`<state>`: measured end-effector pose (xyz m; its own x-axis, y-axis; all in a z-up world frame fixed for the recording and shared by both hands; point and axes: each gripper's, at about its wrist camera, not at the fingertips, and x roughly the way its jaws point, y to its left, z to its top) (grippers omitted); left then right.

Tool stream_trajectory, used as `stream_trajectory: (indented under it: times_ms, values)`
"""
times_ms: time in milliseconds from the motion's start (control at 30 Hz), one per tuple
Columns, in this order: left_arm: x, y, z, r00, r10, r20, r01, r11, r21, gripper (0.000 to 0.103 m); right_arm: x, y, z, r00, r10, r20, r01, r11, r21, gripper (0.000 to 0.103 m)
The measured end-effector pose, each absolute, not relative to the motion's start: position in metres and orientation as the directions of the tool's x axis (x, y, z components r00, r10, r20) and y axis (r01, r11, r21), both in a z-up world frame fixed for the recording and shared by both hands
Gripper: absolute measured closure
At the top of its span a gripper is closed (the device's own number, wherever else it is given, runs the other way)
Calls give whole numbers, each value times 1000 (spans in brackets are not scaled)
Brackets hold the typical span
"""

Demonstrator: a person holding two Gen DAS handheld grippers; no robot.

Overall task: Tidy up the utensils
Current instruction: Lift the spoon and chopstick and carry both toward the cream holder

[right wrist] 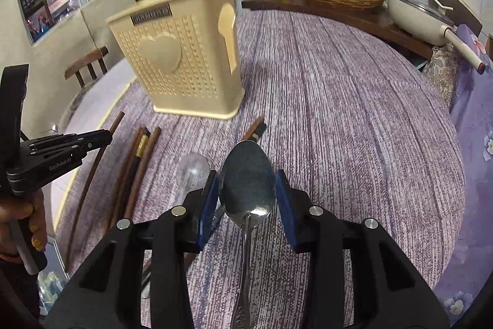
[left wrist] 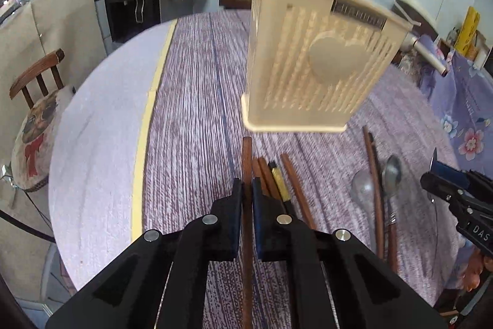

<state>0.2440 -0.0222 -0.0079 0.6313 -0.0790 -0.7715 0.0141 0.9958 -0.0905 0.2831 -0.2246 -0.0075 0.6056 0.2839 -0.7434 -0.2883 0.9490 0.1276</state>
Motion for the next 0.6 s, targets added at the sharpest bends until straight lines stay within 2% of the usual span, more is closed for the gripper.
stream_trajectory:
  times_ms: [333,600]
  values:
    - [224,-19,67,782,-90,-617,36,994,-100,95,263,-237,39,661,358,-659,-300,932,205,65]
    - [221,-22,73,798,-87,-596,40,995,-91,95,257,-238,45,688,383,-616,-309,923,230,65]
